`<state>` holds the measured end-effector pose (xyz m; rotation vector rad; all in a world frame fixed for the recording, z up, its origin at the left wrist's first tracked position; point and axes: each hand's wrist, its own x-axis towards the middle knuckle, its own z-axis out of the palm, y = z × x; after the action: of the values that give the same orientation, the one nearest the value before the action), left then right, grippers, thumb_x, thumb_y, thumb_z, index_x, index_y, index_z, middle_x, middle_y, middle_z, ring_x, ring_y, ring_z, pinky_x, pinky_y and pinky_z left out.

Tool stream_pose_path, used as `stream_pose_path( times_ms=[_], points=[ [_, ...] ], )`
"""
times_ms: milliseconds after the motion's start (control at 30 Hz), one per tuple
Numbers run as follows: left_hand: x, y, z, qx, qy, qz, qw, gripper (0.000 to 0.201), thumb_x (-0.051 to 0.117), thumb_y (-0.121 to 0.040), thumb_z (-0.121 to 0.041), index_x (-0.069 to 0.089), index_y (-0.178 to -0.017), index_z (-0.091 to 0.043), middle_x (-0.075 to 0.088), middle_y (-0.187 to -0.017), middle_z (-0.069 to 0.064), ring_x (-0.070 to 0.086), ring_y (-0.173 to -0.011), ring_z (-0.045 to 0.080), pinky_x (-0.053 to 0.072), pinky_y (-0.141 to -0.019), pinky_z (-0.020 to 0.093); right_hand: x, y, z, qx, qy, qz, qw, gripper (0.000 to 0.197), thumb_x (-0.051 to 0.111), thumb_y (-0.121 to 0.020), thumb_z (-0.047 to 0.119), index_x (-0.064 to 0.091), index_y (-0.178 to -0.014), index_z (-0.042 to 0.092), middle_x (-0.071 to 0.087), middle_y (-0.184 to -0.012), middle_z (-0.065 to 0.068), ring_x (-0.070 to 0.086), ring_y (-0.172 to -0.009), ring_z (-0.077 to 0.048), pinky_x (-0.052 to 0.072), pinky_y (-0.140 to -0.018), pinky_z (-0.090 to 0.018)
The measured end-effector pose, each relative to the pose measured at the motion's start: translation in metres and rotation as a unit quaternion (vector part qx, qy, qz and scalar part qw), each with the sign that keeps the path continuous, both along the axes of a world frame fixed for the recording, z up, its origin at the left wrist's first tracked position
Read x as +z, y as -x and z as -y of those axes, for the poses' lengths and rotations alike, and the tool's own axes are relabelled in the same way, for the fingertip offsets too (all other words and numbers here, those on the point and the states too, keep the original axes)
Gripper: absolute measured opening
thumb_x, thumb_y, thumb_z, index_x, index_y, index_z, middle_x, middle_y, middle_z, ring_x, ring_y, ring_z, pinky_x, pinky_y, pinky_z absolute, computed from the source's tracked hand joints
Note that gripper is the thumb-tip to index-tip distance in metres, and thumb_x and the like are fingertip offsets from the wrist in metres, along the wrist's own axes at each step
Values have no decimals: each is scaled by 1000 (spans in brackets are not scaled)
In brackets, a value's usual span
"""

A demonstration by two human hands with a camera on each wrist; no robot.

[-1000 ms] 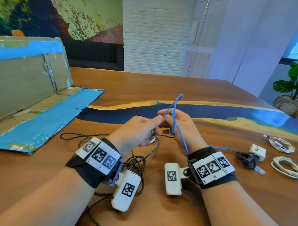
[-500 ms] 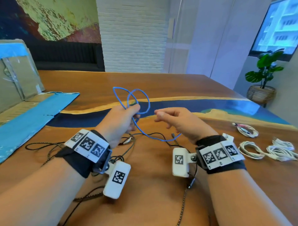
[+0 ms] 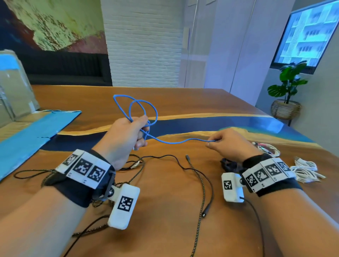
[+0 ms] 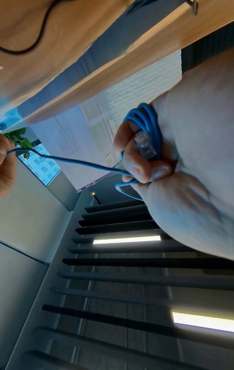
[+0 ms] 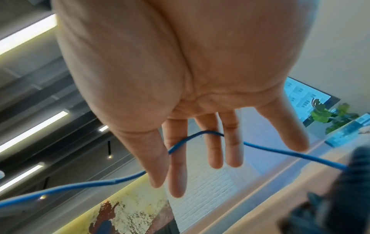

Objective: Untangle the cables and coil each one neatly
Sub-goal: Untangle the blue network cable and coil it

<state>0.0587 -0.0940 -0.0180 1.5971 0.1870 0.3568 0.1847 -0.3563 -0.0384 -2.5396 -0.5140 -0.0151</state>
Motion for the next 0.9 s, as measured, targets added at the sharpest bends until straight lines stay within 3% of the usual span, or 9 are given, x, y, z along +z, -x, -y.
stream_pose_path(
  times_ms=[67,167,200,333,467,600,700,833,900],
  points=[
    [-2,2,-2,-6,1,-2,1000,33,47,-109,-31,56,-88,-6,25,-49,-6,31,-47,16,45,-70,34,0,-3,3,-14,-20,32,999,15,71,-94,29,77,-82,24,69,-81,7,64,-79,-14,43,-63,-25],
    [-2,4,-6,-4,4,-9,1000,33,48,-109,-31,56,-88,-7,25,-50,-5,32,-48,17,46,-70,34,5,-1,0,-10,-66,88,994,11,73,-93,26,79,-88,18,58,-96,15,54,-98,-7,38,-82,-25],
    [-1,5,-7,-2,5,-11,1000,33,48,-108,-32,56,-89,-7,25,-50,-6,32,-48,17,46,-71,34,6,-1,-1,6,-87,84,993,10,74,-92,25,79,-88,18,59,-97,16,55,-98,-7,38,-83,-26],
    [-1,8,-12,-6,7,-11,1000,32,47,-109,-32,57,-90,-8,26,-51,-6,33,-49,16,45,-71,35,11,-5,-1,14,-194,63,979,13,73,-93,27,77,-81,27,74,-85,-2,66,-82,-17,52,-76,-33],
    [-4,12,-14,-7,2,-12,1000,32,46,-109,-31,57,-91,-8,27,-52,-6,32,-50,16,45,-71,35,18,-12,5,-4,-224,52,973,8,74,-92,24,79,-87,26,77,-89,-7,70,-90,-26,56,-86,-42],
    [-7,13,-15,-10,0,-10,1000,31,46,-109,-31,58,-93,-7,27,-52,-6,32,-51,16,45,-71,35,24,-20,12,24,-125,18,992,7,75,-92,22,79,-92,28,74,-94,7,66,-93,-9,48,-79,-28],
    [-7,13,-15,-11,1,-11,1000,31,46,-109,-30,58,-94,-6,28,-52,-6,32,-51,16,46,-73,36,22,-32,13,6,-49,16,999,4,78,-89,21,79,-89,25,75,-94,7,65,-92,-7,47,-74,-25],
    [-4,14,-14,-4,2,-3,1000,31,45,-110,-30,58,-92,-8,27,-52,-5,33,-51,17,46,-74,36,10,-46,11,15,94,-39,995,16,87,-79,33,77,-89,29,72,-99,7,65,-96,-11,53,-90,-36],
    [-2,14,-14,2,8,3,1000,32,45,-110,-30,58,-91,-8,26,-53,-4,33,-50,18,46,-74,36,5,-51,12,10,157,-61,986,23,91,-72,36,76,-90,30,71,-98,9,65,-96,-13,53,-91,-36]
  ],
)
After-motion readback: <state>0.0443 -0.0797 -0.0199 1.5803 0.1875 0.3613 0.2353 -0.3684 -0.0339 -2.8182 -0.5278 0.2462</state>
